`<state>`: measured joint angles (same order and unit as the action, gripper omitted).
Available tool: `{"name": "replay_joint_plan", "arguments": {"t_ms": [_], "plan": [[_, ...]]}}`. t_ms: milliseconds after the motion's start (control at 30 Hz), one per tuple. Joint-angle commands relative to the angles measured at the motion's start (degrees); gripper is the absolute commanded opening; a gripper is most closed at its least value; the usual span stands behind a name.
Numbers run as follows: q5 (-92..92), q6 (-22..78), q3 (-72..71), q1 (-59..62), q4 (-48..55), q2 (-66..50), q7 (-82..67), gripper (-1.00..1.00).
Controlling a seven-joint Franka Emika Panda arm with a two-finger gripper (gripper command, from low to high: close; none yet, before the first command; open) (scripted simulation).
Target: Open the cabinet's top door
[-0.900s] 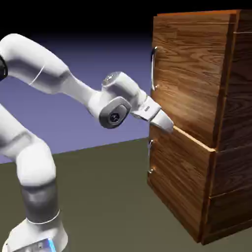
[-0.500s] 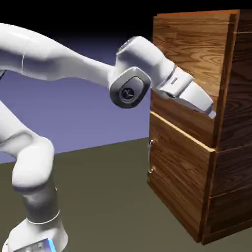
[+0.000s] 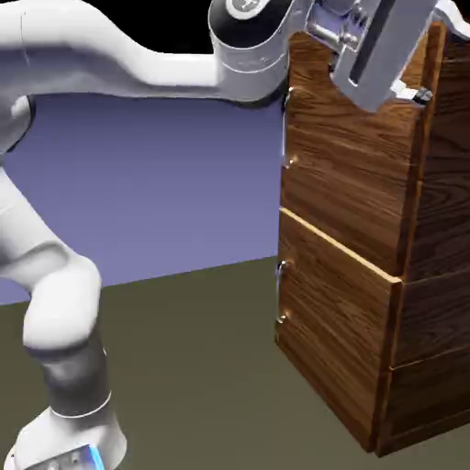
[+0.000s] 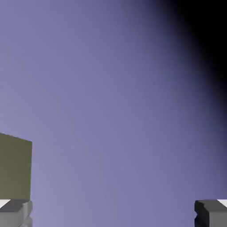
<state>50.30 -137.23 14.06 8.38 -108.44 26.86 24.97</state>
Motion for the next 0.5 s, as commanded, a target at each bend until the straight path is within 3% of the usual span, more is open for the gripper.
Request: {"name": "replay_joint_plan", "arguments": {"t_ms": [0,233,467], "plan": [[2.50,0.31,-0.63,-1.32,1.08,-0.22,-0.96,0.00],[19.63,1.50,-5.60,-10.92,7.84,-1.57,-7.99,0.00],[26.68,-13.19,-19.58,-22.61,0.25,0.93,-16.83,0.00]]}}
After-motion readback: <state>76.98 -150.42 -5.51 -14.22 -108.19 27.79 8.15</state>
